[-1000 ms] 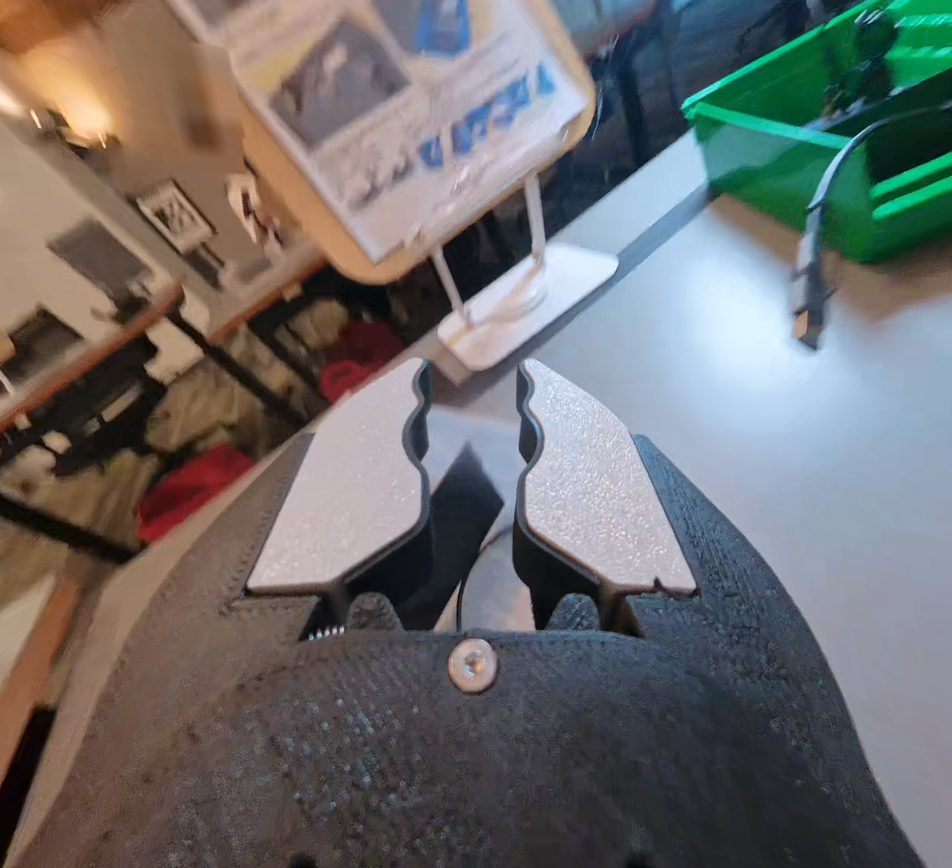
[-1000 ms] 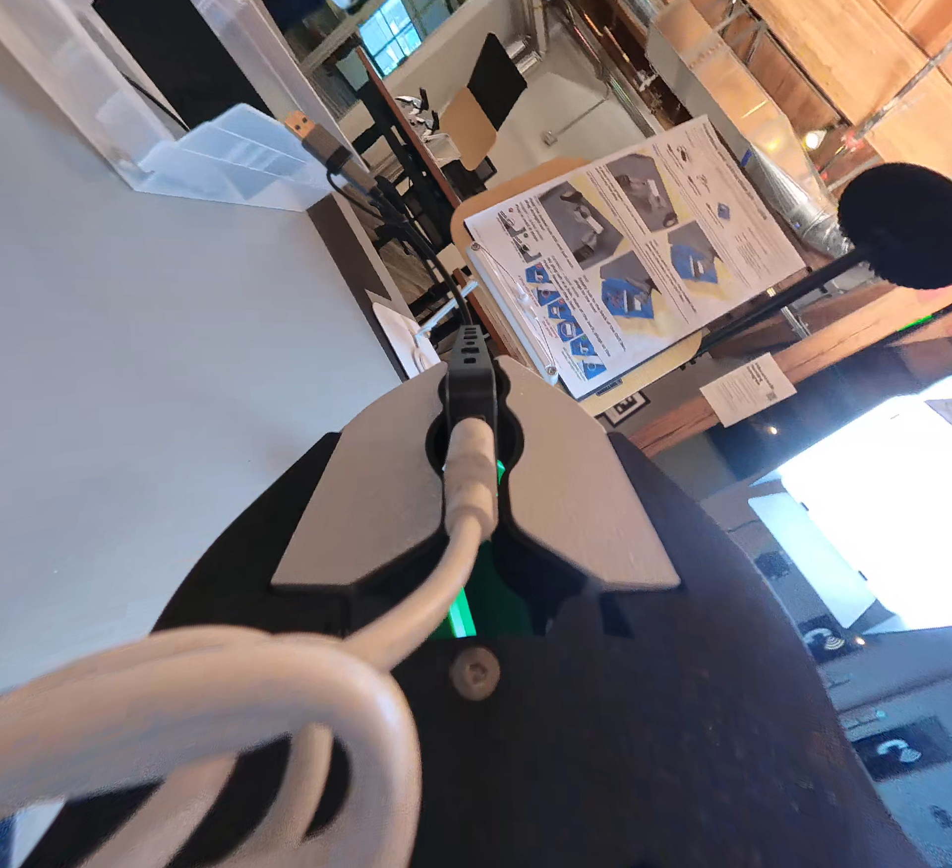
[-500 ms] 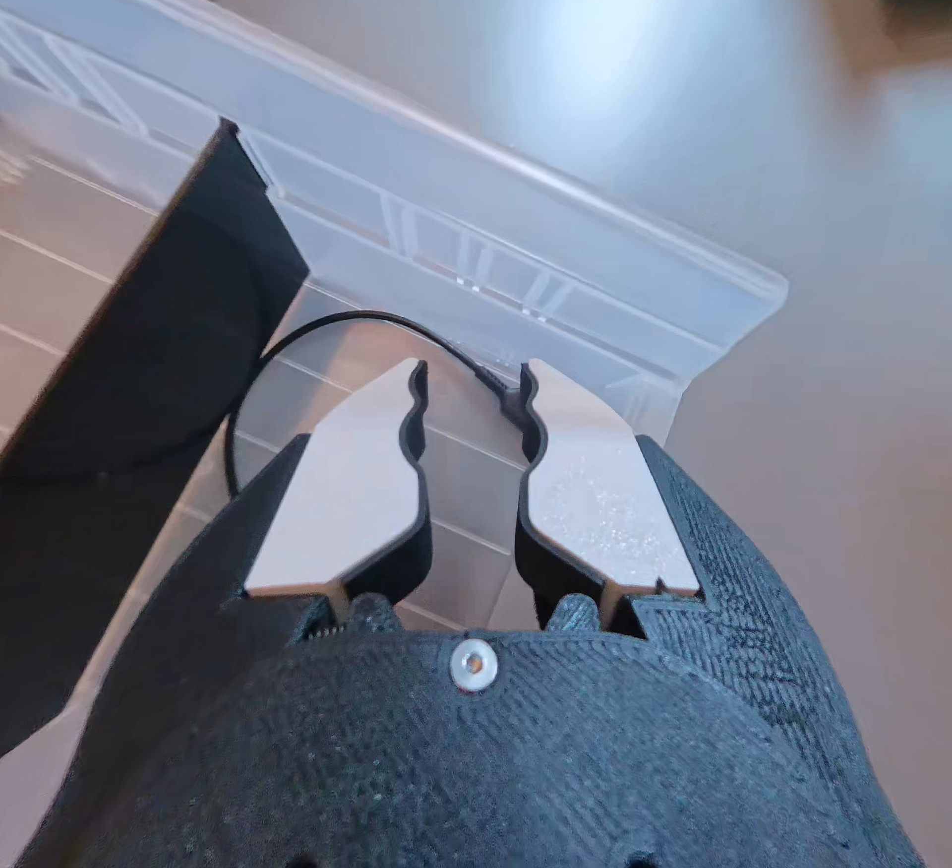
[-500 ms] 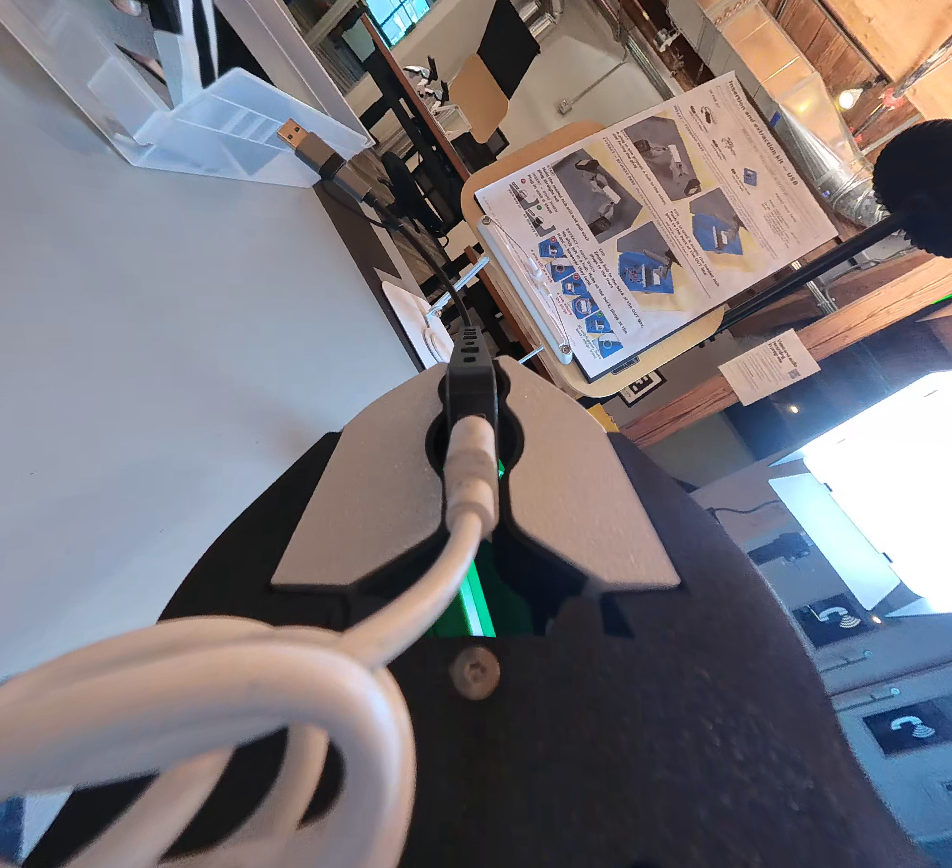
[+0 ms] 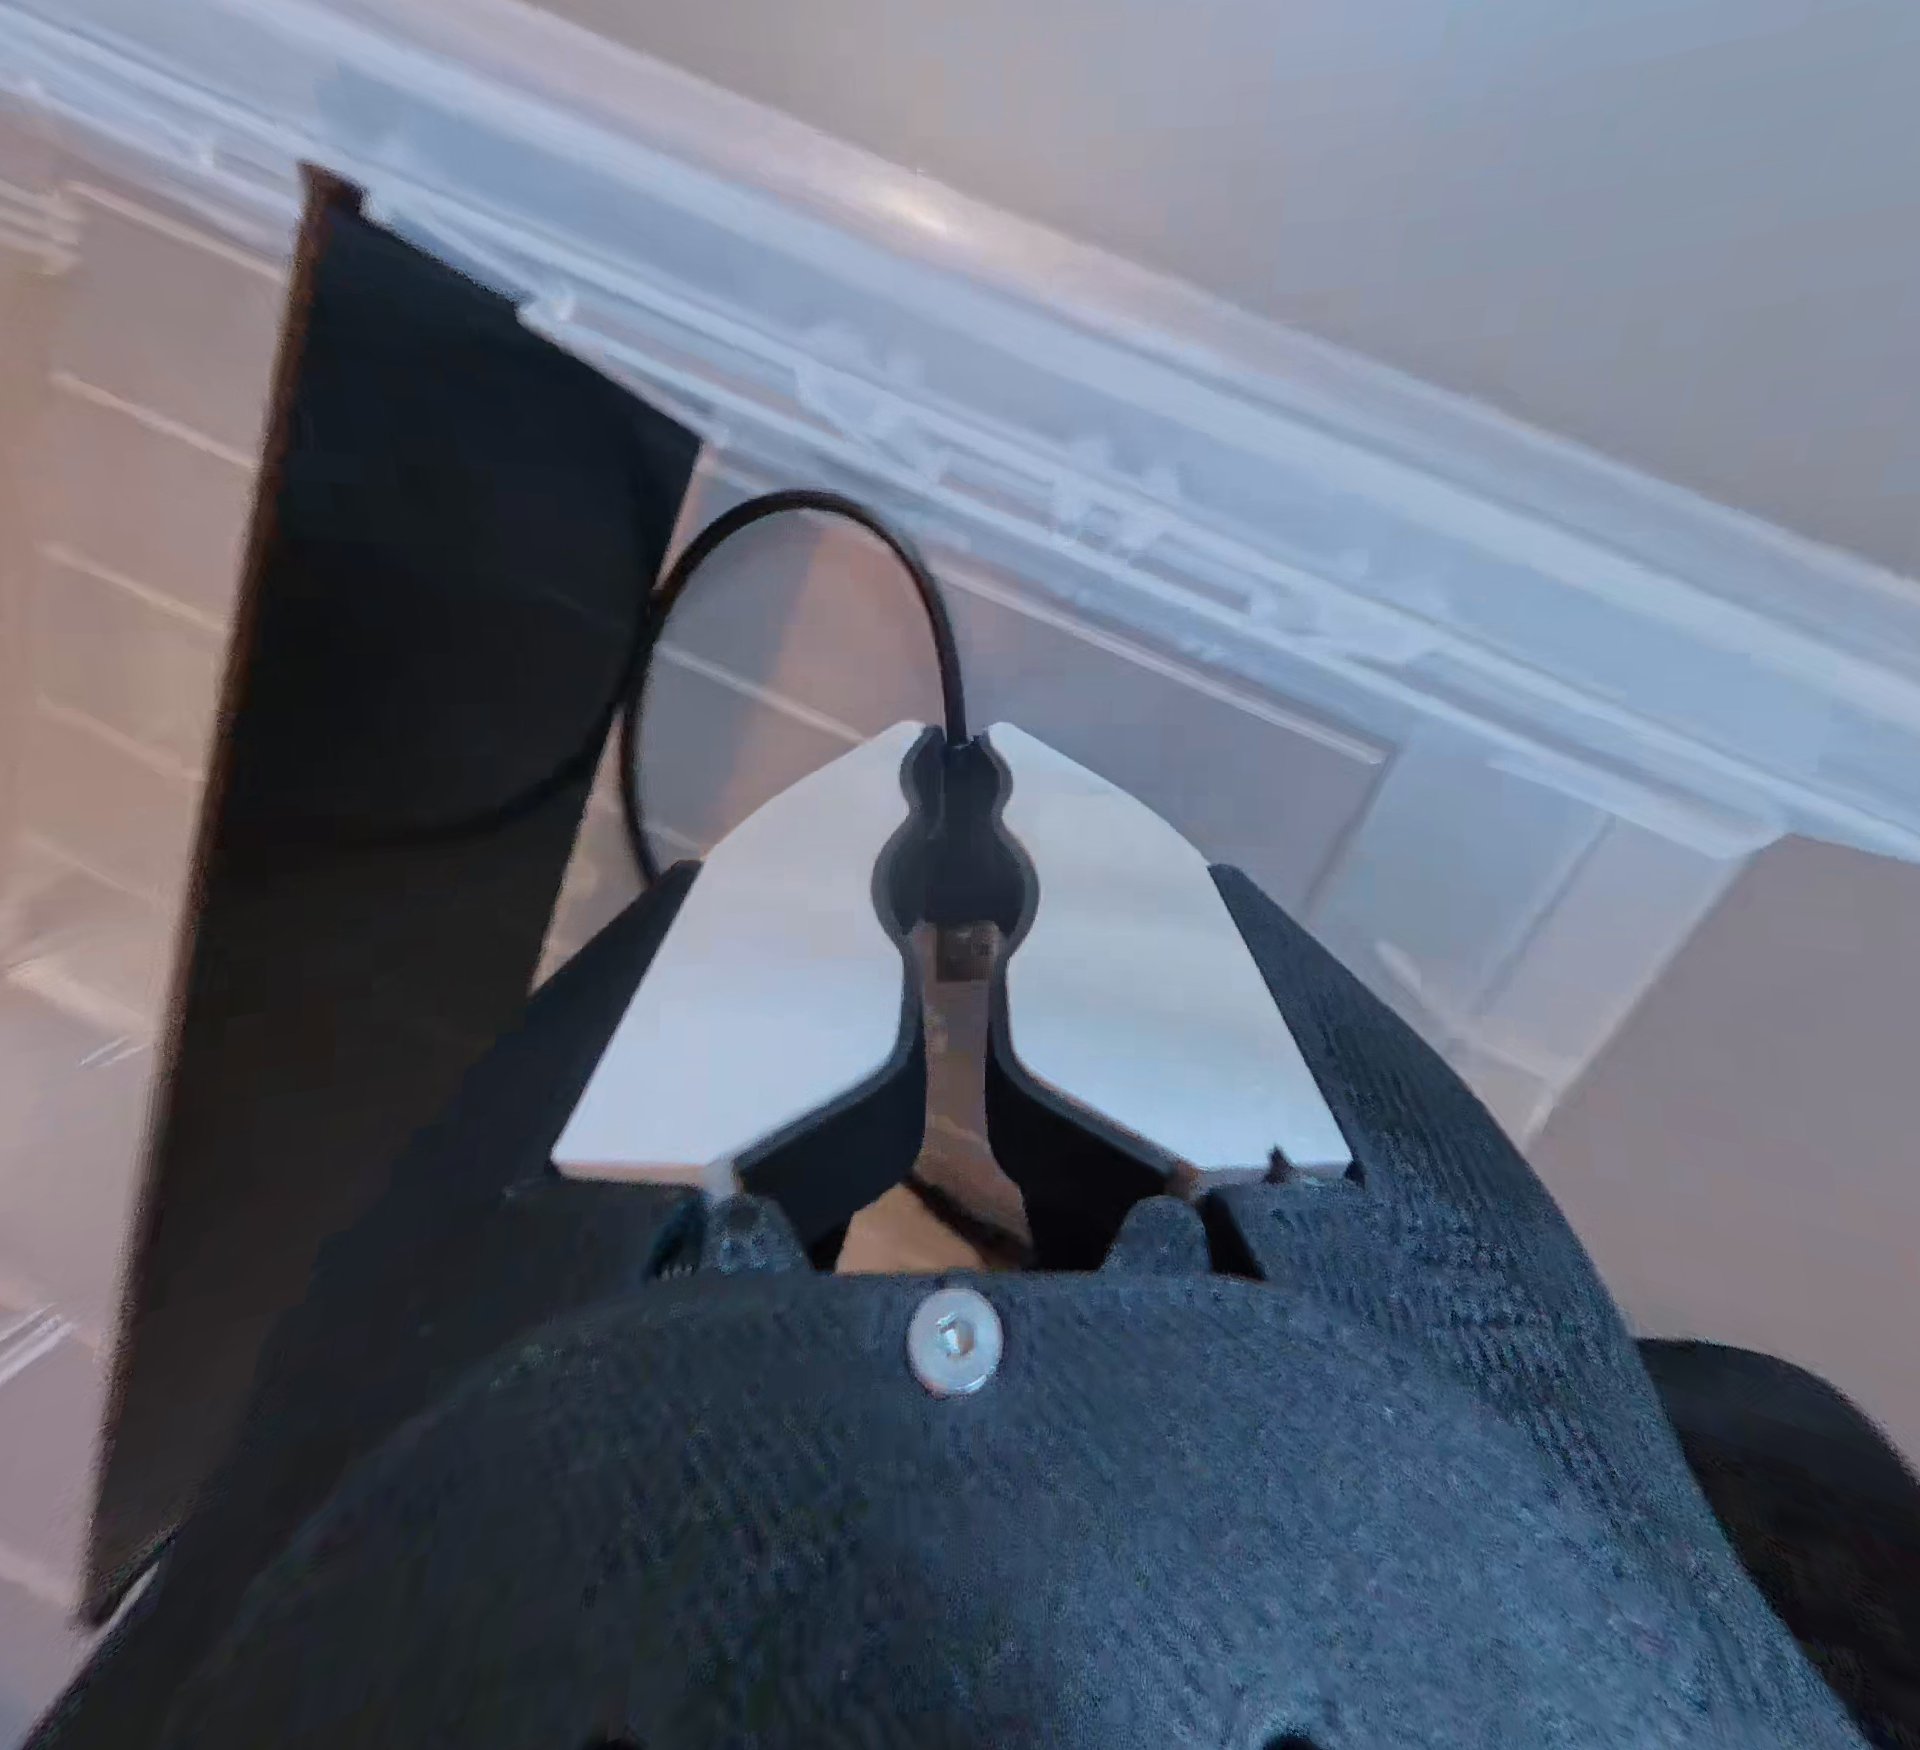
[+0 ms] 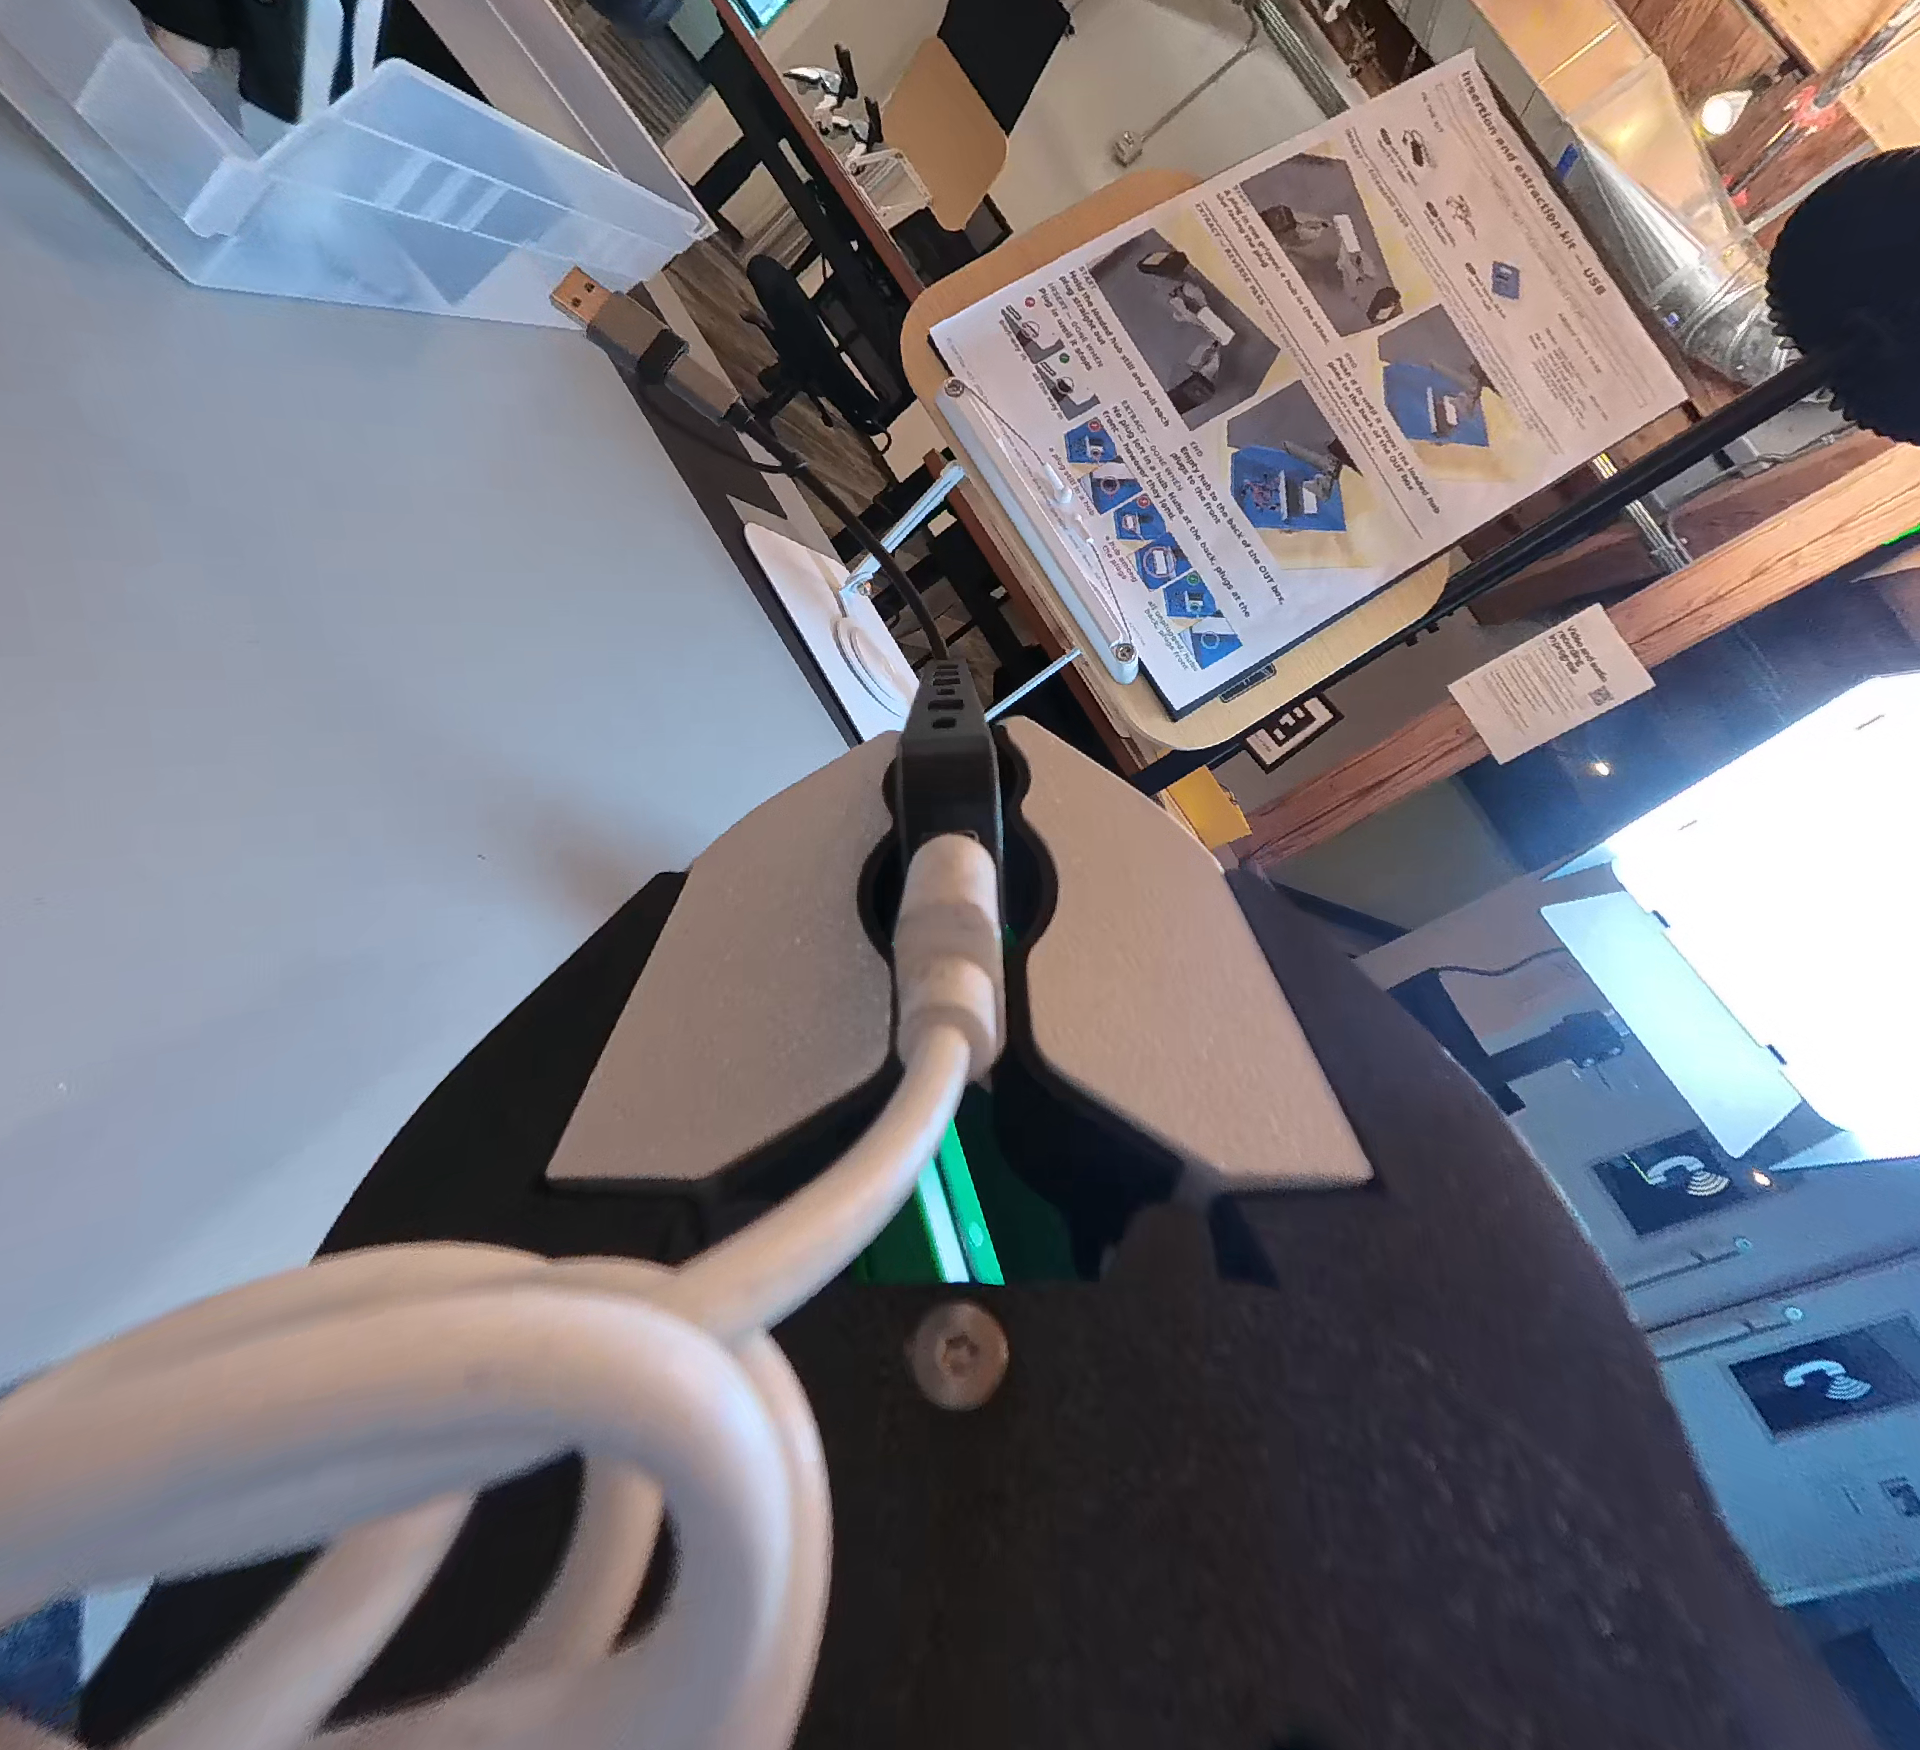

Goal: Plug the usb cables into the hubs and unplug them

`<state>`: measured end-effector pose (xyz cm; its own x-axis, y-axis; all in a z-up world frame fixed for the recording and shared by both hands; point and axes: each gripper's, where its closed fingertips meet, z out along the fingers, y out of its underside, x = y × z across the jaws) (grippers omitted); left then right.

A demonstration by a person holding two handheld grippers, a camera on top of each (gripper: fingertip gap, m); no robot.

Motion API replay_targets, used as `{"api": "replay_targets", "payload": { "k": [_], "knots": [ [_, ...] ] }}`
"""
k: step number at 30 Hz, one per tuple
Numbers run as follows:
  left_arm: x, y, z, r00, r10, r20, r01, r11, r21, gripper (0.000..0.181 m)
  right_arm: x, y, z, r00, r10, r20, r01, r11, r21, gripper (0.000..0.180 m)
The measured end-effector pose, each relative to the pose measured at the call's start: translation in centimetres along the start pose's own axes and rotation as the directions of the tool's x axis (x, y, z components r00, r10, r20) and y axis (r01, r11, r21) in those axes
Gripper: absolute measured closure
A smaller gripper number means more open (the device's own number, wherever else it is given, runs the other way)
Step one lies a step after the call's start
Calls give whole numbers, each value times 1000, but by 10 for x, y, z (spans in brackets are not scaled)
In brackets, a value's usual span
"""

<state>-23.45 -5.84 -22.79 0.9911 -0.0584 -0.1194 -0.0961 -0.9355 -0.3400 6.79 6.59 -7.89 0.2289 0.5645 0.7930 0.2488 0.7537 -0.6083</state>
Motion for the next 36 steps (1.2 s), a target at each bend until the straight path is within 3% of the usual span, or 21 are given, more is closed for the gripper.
{"api": "replay_targets", "payload": {
  "k": [1,4,7,9,12,14,16,20,24,27,31,36],
  "knots": [
    [-6,3,-1,999,20,43,-19,1000,-6,174,1,0,0,1000,4,-2,-4,1000,1,167],
    [-12,-6,-19,998,-1,61,-5,994,107,174,1,1,0,1000,13,0,-13,1000,2,167],
    [-22,-33,-74,993,-39,112,0,944,330,175,1,3,1,1000,14,2,-14,1000,-2,167],
    [-16,-63,-124,996,-54,70,8,840,542,175,1,5,2,1000,18,3,-18,1000,-7,166],
    [15,-104,-204,997,14,-72,49,600,798,175,1,8,4,1000,29,-1,-29,999,-15,167],
    [42,-120,-242,981,114,-158,86,476,875,175,3,11,4,999,39,-7,-39,999,-21,167],
    [70,-129,-260,956,207,-209,107,416,903,175,6,13,4,999,44,-19,-45,999,-28,167],
    [118,-138,-238,919,308,-246,106,409,906,175,17,23,3,996,63,-58,-66,996,-55,167],
    [169,-126,-153,884,383,-269,5,567,824,175,30,41,3,990,87,-110,-99,989,-108,167],
    [196,-108,-101,853,478,-208,-150,607,780,167,37,53,2,987,96,-132,-114,984,-137,167],
    [216,-104,-91,809,526,-261,-142,607,782,158,40,61,3,984,103,-143,-125,981,-152,167],
    [202,-105,-73,856,501,-126,-233,592,772,161,42,57,1,979,135,-150,-155,979,-131,167]
  ]
}}
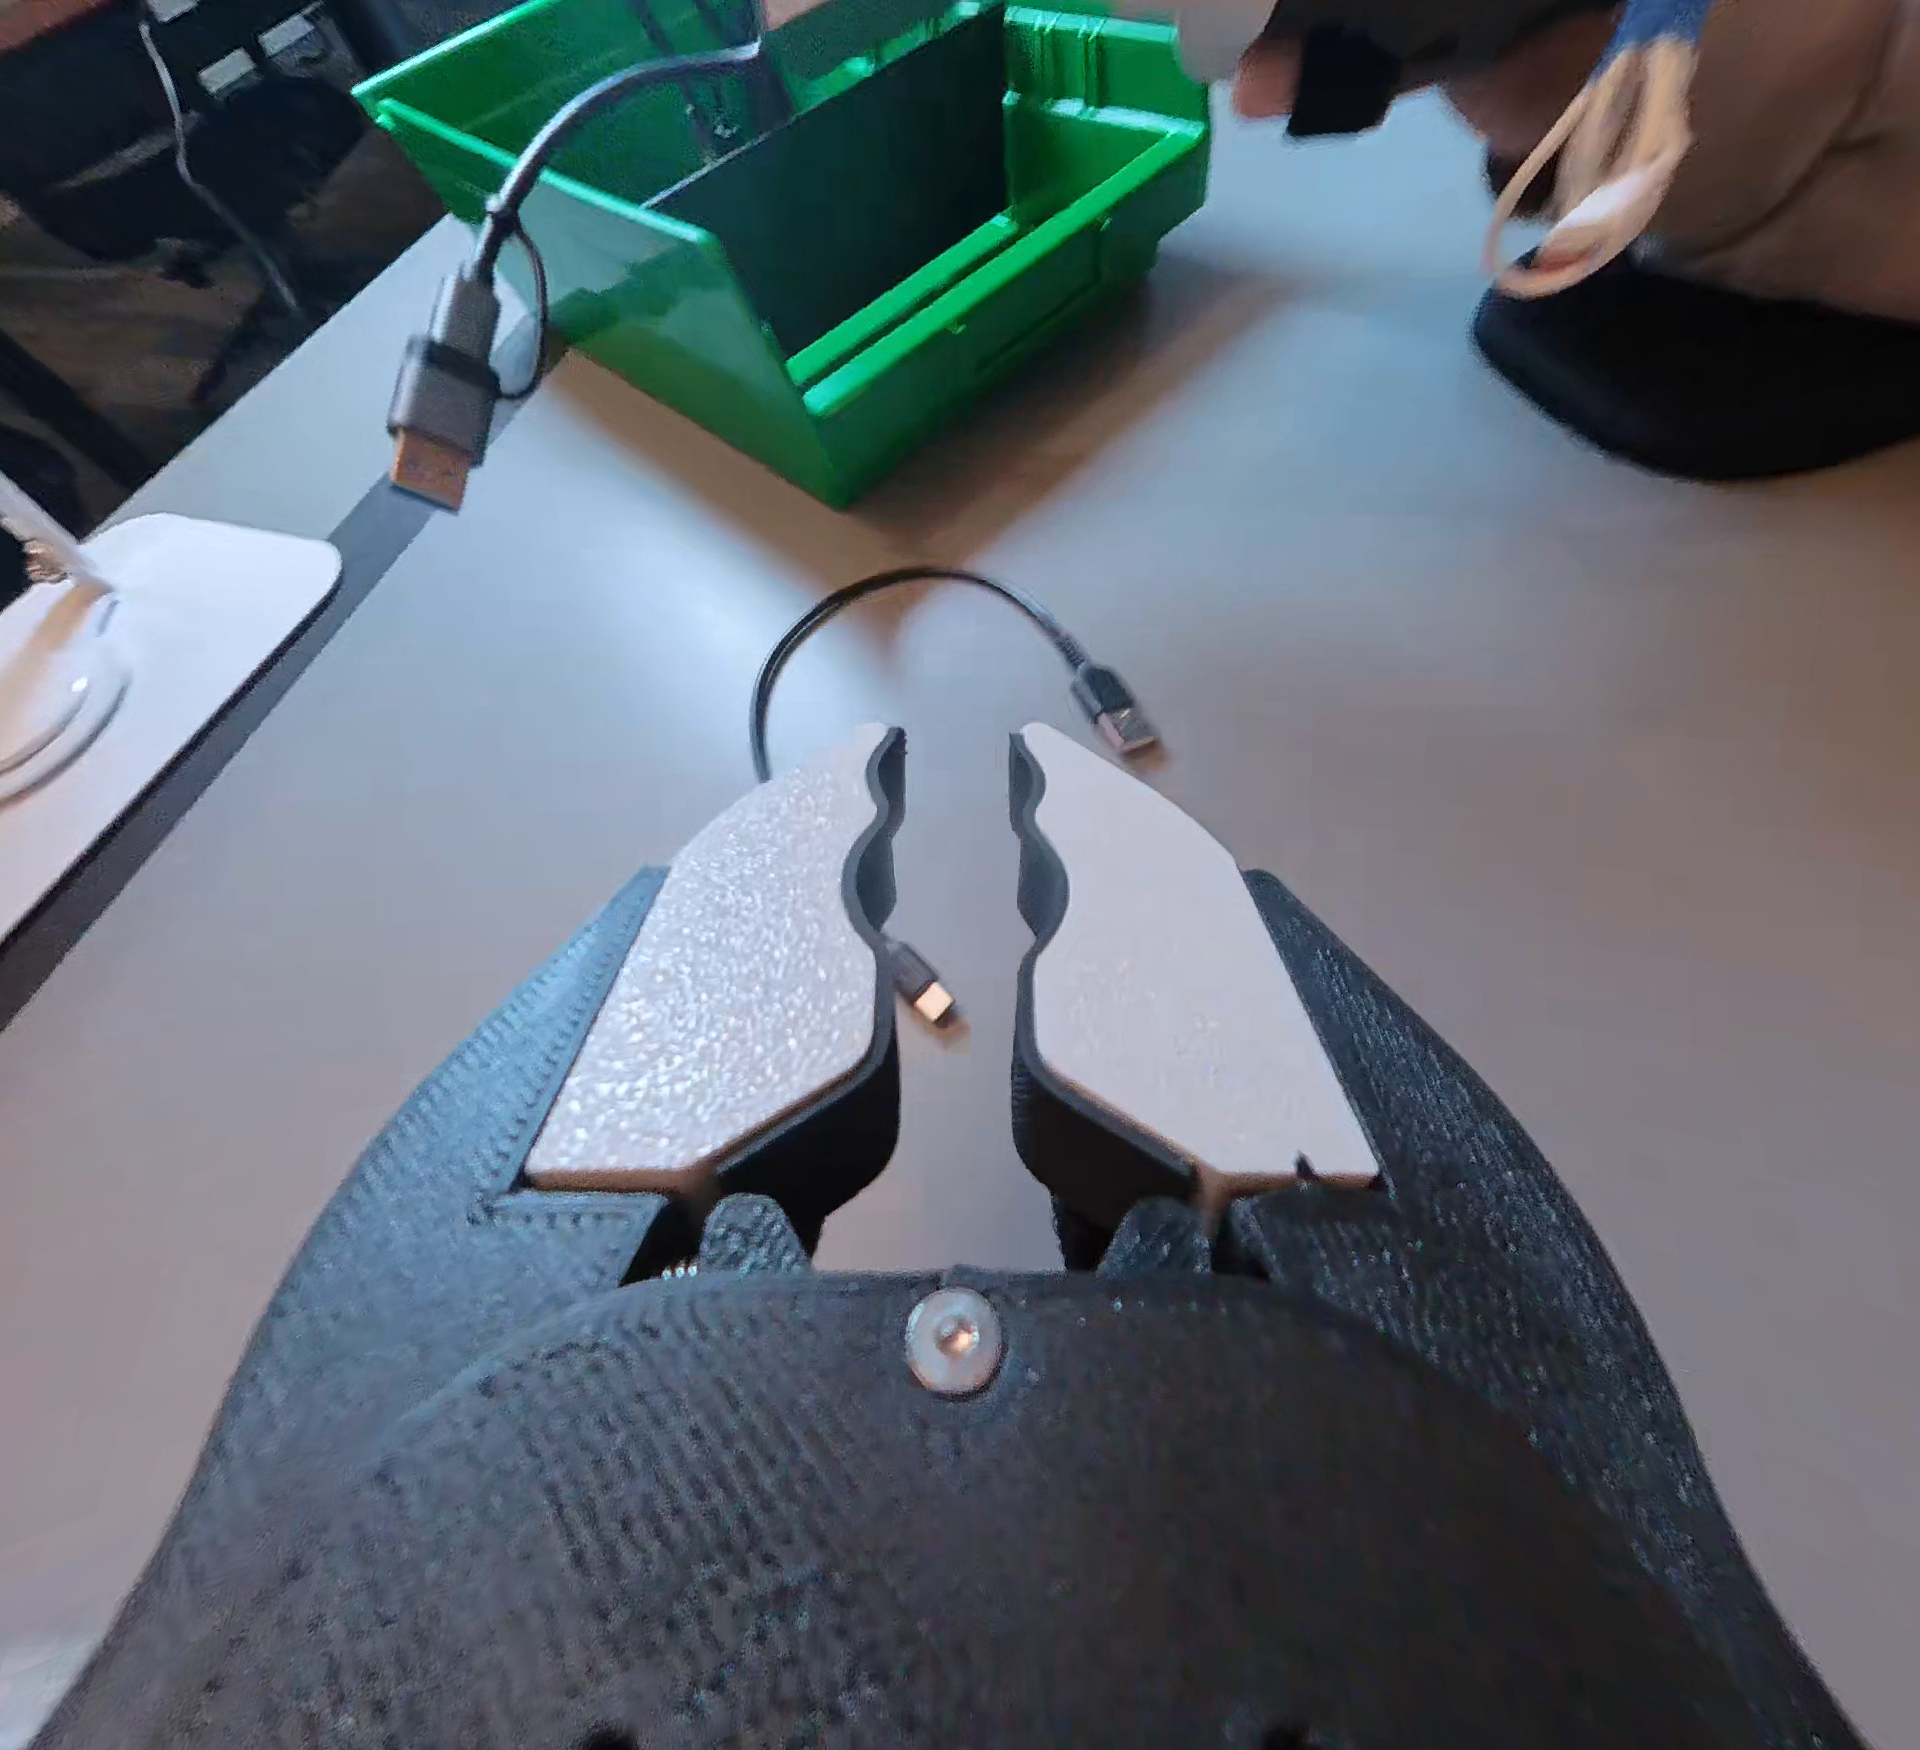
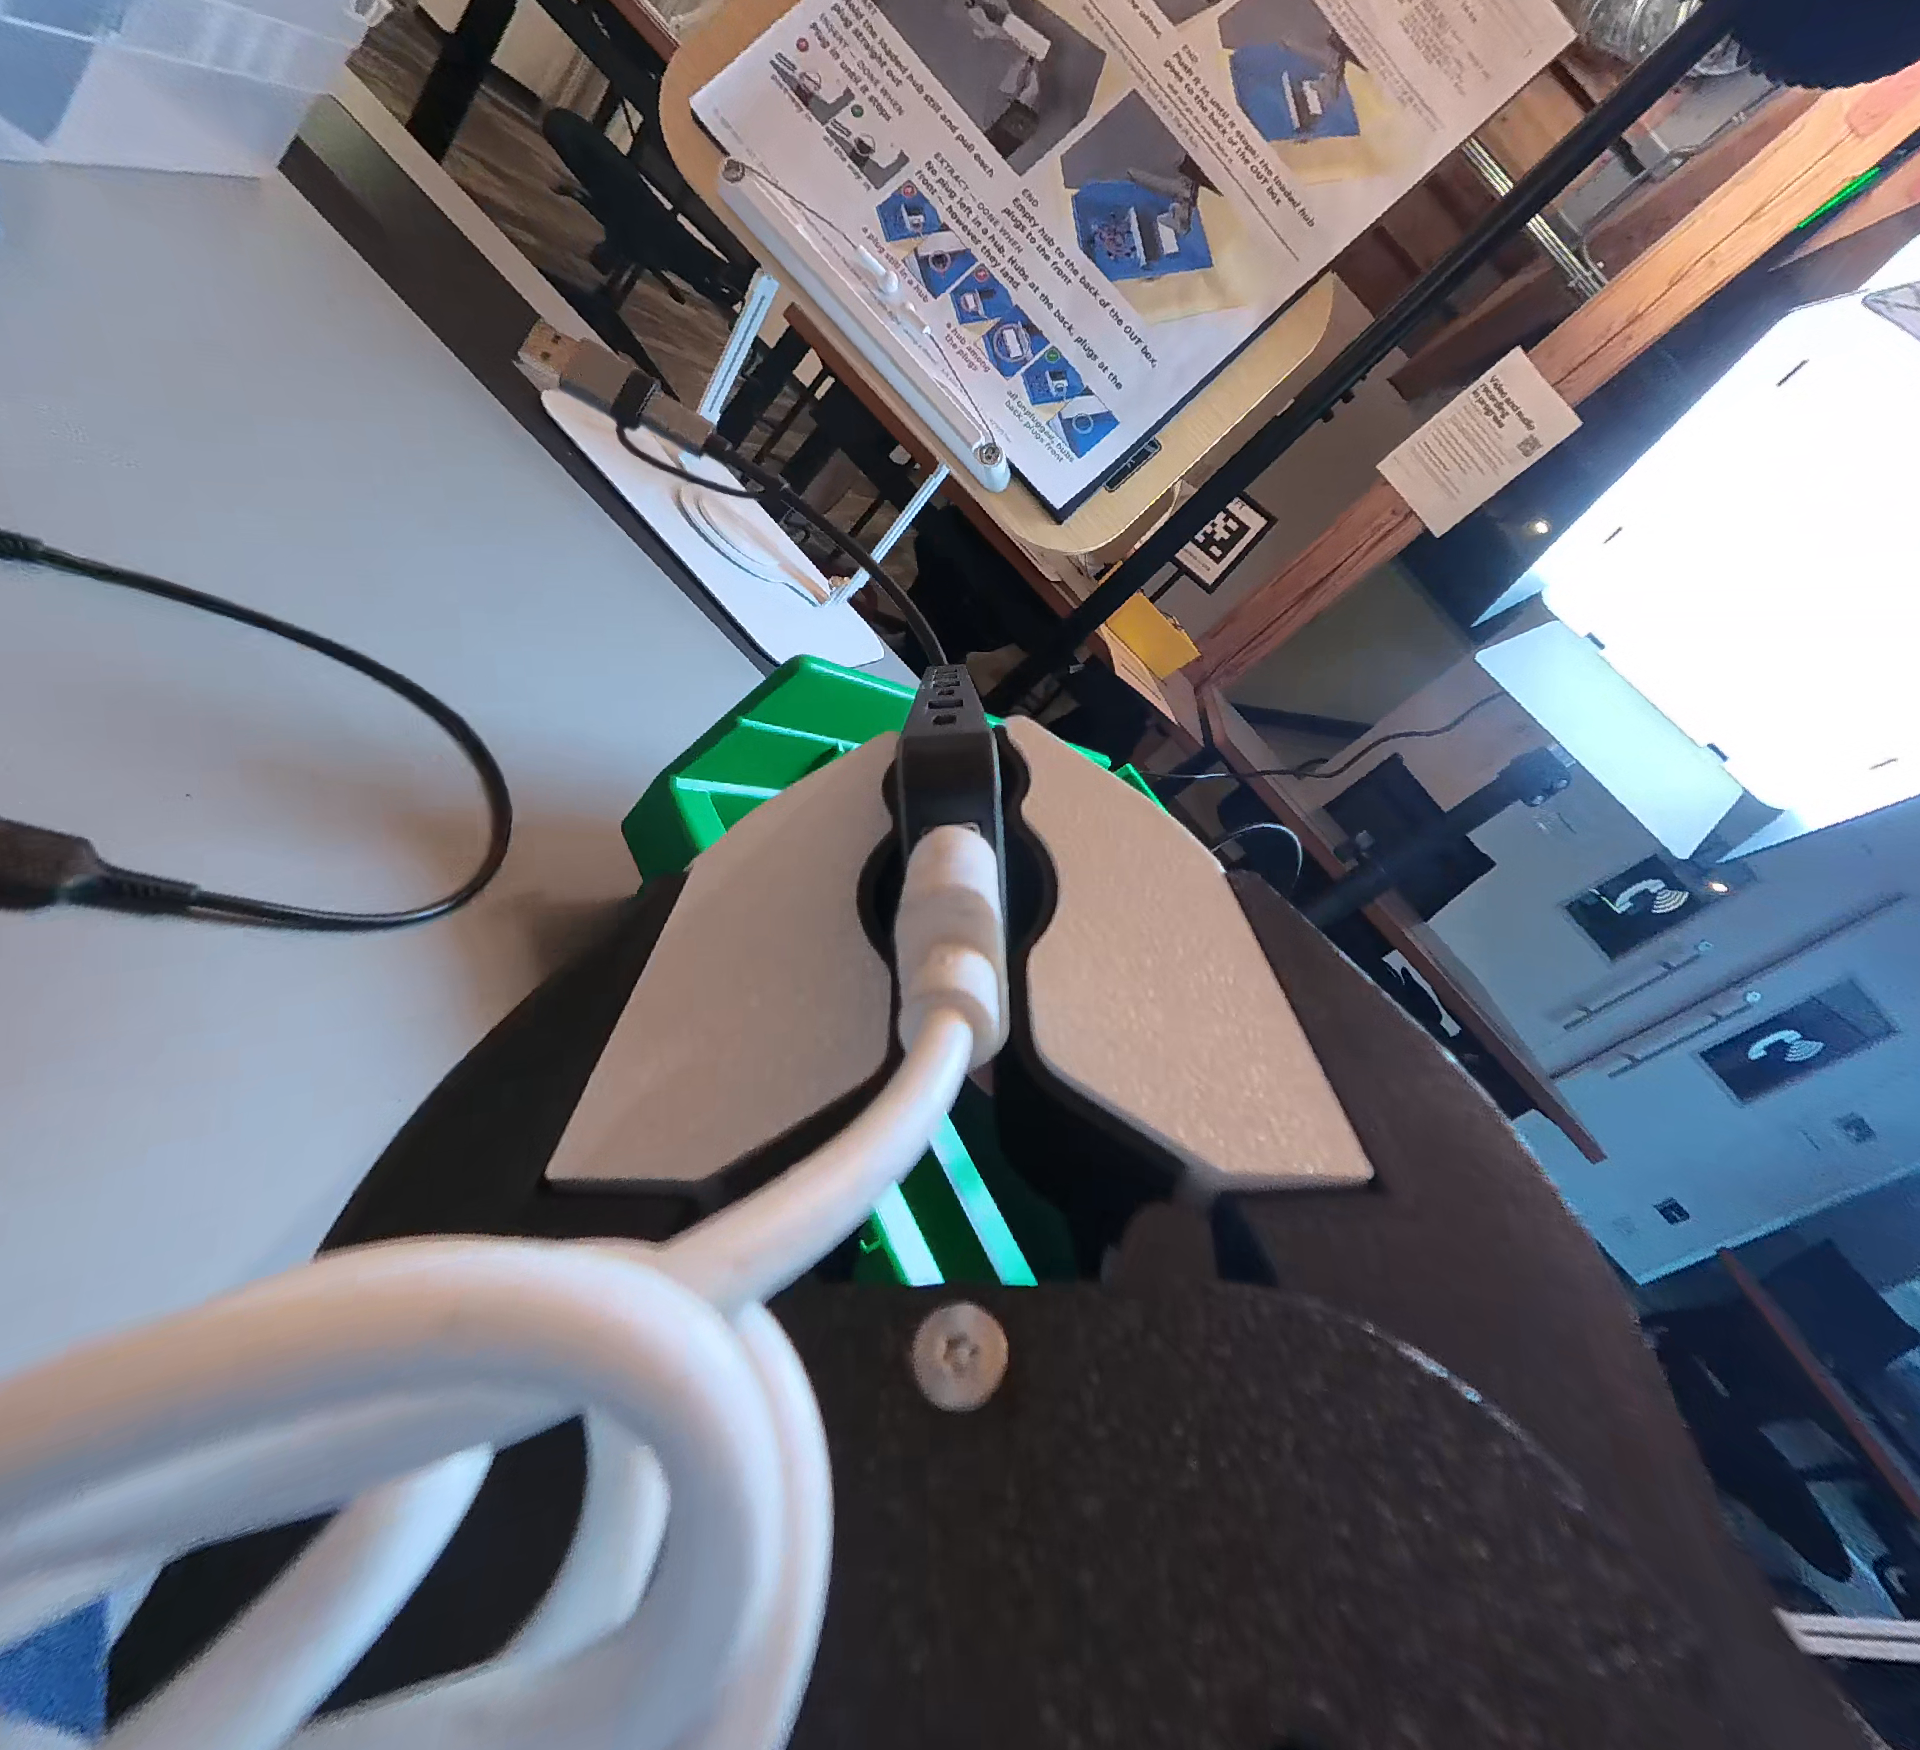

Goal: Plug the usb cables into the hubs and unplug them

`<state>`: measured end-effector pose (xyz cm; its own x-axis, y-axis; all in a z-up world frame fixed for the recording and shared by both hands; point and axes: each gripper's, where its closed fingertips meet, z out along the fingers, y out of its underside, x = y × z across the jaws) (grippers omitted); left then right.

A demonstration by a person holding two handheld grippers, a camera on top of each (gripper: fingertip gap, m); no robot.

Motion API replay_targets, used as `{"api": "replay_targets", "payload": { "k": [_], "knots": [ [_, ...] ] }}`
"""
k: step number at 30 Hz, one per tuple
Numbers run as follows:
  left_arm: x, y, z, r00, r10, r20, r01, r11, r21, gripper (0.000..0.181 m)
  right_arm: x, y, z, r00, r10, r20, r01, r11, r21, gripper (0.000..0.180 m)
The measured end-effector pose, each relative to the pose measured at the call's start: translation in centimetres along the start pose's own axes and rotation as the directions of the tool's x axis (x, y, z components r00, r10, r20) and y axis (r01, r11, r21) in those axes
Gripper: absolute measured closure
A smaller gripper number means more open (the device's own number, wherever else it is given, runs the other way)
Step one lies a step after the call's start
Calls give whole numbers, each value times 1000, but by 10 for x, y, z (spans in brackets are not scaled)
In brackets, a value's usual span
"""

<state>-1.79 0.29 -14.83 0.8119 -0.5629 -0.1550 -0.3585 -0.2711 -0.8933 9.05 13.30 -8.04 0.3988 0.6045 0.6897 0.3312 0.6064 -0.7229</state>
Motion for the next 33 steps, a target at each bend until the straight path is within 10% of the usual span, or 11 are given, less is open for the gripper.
{"api": "replay_targets", "payload": {
  "k": [9,22,26,29,33],
  "knots": [
    [-27,57,12,926,331,183,-249,898,-364,157,-1,-4,-1,999,47,19,-47,999,25,166],
    [-11,84,13,979,184,93,-119,872,-474,173,-7,-2,0,998,51,45,-51,998,19,166],
    [46,80,-4,981,5,-194,-102,862,-497,176,-7,-2,0,998,52,46,-53,998,21,167],
    [113,59,-33,811,-99,-576,-140,924,-355,166,-7,-3,0,997,57,47,-59,998,25,167],
    [98,41,-21,859,125,-497,-239,956,-172,166,-7,-4,0,997,58,49,-60,998,31,167]
  ]
}}
